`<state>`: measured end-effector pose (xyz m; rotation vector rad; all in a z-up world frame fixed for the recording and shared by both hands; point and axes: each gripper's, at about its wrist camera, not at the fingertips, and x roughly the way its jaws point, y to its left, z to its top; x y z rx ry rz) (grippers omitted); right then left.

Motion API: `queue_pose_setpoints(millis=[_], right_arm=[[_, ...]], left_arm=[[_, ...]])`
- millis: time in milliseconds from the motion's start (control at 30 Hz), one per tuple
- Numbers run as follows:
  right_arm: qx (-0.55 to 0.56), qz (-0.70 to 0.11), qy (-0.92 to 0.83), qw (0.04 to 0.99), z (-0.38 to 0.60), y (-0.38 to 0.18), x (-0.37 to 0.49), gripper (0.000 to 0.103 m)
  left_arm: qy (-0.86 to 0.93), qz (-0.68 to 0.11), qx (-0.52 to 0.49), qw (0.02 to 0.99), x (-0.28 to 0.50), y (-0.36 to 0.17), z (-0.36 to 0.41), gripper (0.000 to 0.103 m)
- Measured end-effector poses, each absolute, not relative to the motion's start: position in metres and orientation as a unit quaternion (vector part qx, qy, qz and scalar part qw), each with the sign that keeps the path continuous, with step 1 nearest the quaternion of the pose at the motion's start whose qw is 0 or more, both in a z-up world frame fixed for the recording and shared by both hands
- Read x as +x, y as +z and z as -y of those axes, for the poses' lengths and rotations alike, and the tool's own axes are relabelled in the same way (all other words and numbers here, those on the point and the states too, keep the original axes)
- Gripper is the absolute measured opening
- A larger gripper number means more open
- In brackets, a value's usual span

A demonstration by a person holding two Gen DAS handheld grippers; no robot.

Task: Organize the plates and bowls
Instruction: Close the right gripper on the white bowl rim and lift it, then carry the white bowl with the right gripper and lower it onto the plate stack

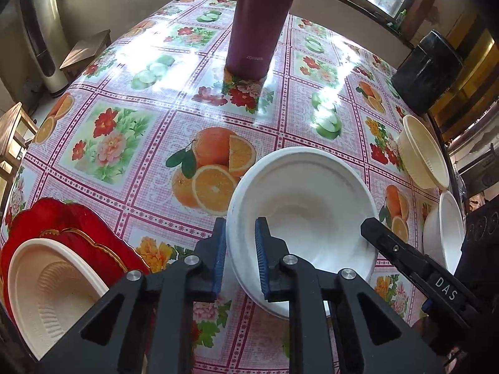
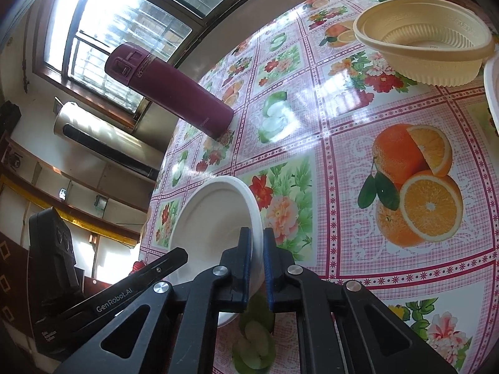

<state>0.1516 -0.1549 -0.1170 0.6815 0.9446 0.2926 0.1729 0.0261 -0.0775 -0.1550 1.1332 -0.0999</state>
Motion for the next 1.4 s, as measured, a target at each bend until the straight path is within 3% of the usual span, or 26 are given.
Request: queue_pose_setpoints(millis=[700,1400], right_arm=[[0.303,-0.426,0.146,0.84,0.151,-0.107,0.15,0.007],[0.27,-0.351,0.277,0.853,0.061,-0.049,0.098,0.008]], left_arm=[[-0.047,-0.525,-0.082,0.846,0.161,-0.066,-0.034,0.011],[0.017,-0.424,-0.06,0.903,0.07,0.005,-0.115,0.011]])
